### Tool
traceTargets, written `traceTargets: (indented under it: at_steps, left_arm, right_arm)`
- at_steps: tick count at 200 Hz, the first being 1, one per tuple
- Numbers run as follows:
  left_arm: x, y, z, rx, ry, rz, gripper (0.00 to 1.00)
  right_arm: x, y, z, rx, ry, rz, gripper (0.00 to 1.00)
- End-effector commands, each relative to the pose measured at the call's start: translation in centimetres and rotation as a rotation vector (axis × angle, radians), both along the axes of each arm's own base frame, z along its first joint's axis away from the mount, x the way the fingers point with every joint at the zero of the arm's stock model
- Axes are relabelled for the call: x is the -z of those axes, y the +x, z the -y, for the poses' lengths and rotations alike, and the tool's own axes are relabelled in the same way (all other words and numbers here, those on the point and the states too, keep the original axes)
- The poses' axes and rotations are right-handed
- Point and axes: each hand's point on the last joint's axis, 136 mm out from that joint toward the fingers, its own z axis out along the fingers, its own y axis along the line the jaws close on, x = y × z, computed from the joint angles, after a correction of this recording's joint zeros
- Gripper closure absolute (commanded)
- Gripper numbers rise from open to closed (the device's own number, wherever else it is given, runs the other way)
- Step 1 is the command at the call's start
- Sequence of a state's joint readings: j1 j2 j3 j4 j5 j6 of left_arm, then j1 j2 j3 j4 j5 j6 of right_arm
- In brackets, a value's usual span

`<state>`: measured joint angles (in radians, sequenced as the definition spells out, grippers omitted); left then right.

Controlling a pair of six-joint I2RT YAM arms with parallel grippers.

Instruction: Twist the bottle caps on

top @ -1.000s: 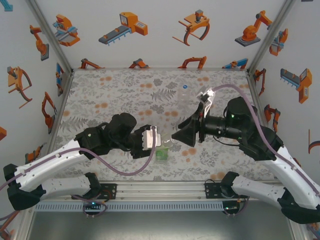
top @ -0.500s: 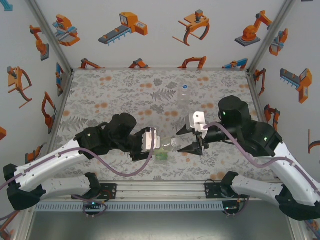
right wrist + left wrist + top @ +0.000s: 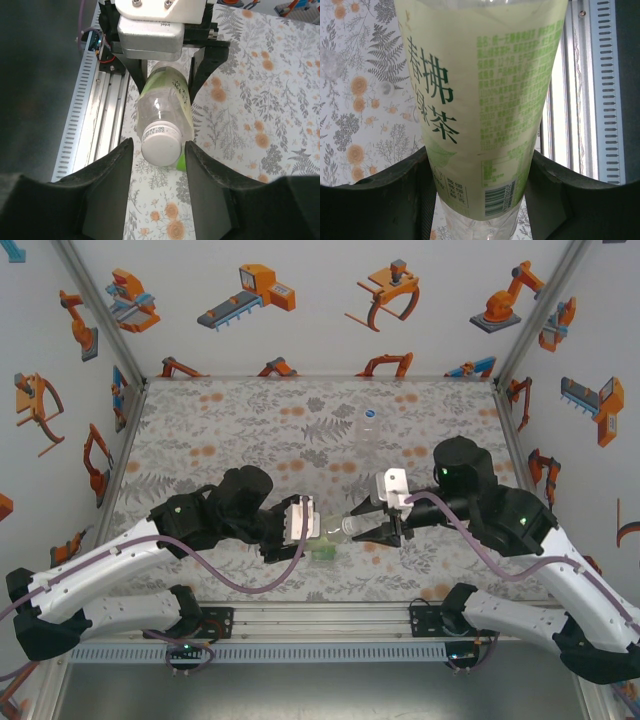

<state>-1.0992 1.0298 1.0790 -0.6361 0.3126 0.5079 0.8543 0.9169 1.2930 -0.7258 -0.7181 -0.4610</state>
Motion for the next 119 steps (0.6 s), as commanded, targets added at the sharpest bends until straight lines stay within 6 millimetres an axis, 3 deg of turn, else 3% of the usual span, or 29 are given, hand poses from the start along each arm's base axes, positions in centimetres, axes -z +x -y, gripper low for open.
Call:
traceTargets:
  at_steps: [1, 43, 72, 86, 119]
  left_arm:
    - [-1.3, -0.3, 0.2, 0.02, -0.027, 0.015, 1.0]
    - [-1.5, -0.2, 0.0, 0.015, -0.031, 0.022, 1.0]
    - [-1.4, 0.1, -0.1, -0.003, -0.027, 0.032, 1.0]
    - [-1.2, 0.7, -0.3, -0.035, -0.018, 0.048, 1.0]
    - [-1.2, 2.0, -0.4, -0.092, -0.019, 0.094, 1.0]
  right_arm:
    - [-0.8, -0.4, -0.1, -0.02, 0.039, 0.007, 0.58]
    - [-0.2, -0.3, -0.3, -0.012, 0.025, -0.037, 0.74]
    - [-0.6, 1.6, -0.5, 0.143, 0.067, -0.173, 0.91]
    - [-0.9, 3.5, -0.7, 0.285, 0.127, -0.319, 1.0]
    - [-0.6, 8.0, 0.5, 0.658, 0.296, -0.822, 1.0]
